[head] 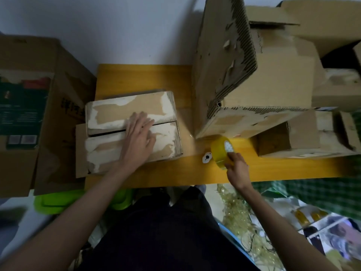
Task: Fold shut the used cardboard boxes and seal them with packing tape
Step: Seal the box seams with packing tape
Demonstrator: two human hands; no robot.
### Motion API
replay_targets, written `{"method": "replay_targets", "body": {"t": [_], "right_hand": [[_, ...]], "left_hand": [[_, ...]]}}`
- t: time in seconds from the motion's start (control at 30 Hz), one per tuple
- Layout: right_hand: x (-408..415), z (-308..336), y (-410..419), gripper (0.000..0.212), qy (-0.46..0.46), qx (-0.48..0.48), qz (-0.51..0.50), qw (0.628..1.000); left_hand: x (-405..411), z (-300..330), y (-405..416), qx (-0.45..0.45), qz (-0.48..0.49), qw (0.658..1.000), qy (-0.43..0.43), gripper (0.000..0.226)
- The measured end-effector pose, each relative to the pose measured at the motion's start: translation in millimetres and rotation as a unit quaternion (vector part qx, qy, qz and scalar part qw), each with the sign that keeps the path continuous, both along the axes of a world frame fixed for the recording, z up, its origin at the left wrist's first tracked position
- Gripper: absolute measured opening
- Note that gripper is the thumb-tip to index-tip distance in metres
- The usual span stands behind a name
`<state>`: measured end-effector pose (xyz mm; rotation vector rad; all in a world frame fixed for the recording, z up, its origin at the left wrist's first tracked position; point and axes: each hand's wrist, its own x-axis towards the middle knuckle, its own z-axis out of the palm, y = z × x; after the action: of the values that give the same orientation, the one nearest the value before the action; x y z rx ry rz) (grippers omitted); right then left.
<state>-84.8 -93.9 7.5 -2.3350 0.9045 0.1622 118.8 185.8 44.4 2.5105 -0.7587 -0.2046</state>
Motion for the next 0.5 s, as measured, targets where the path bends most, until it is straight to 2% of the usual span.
{"method": "replay_targets", "body": {"t": [0.23,0.4,0.5], "right_hand": [[16,62,50,0.024,-0.152,0.119,0.109,0.975],[43,85,79,0.019,-0.169,0.169,0.165,0.957],[59,92,93,0.018,-0.168,0.190,0.188,0.949]], "left_hand": [[-21,45,-31,-0.102,-0.079,0.987,0.100,0.037],[-24,65,-16,-0.094,-0.070,0.985,0.126,0.041],[-32,71,1,-0.084,-0.044,0.991,0.094,0.044]]}}
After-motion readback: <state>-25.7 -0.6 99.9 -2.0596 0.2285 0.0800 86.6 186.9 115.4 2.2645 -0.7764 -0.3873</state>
